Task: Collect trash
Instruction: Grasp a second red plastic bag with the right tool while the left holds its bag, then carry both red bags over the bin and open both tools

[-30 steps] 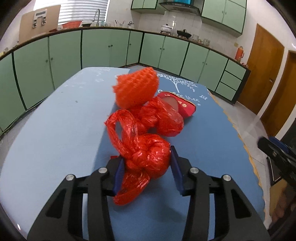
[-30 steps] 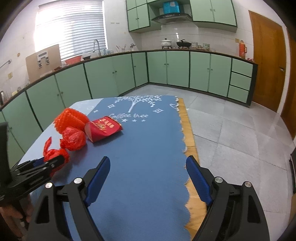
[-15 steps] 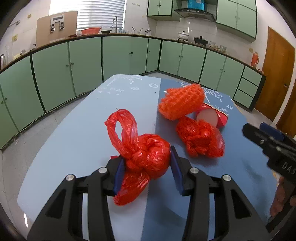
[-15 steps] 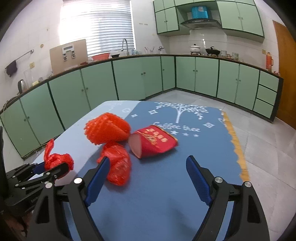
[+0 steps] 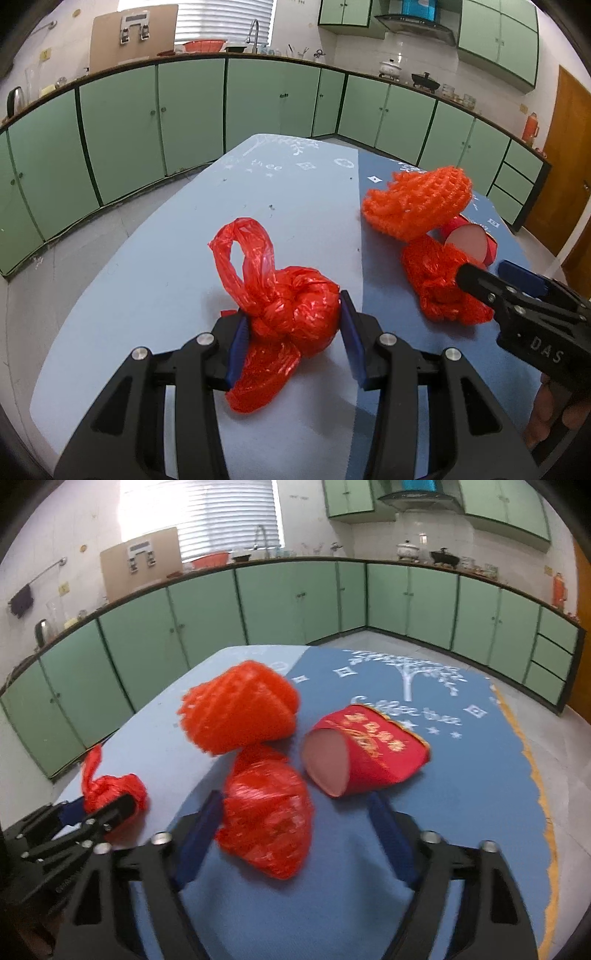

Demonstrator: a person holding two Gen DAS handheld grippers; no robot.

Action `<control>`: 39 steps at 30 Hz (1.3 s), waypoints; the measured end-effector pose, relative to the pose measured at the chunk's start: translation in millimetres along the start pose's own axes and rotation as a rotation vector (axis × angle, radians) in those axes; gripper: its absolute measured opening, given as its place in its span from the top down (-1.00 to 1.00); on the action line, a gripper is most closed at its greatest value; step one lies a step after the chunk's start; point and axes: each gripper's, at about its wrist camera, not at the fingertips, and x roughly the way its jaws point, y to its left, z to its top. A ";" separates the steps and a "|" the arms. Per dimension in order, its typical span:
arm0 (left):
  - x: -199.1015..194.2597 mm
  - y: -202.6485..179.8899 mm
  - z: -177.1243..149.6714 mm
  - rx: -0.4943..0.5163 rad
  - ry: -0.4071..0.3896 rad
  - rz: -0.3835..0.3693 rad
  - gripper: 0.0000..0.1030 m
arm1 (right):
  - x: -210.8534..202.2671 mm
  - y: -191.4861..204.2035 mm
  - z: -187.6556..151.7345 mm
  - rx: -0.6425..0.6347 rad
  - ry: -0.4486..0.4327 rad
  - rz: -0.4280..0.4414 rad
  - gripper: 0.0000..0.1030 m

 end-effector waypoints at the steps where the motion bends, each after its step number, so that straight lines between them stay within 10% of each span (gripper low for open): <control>1: -0.2 -1.1 0.2 0.002 0.000 0.001 0.17 | 0.5 3.3 0.3 -0.013 0.006 0.015 0.04; 9: -5.2 -1.0 0.2 0.003 -0.011 0.000 0.17 | -12.5 20.2 -4.0 -0.102 0.026 0.105 0.98; 23: -47.4 -60.9 0.9 0.074 -0.060 -0.159 0.17 | -112.2 -36.4 -5.0 0.000 -0.102 0.051 0.98; 39: -77.1 -223.2 -20.9 0.303 -0.079 -0.500 0.17 | -216.5 -170.0 -60.5 0.250 -0.158 -0.292 0.98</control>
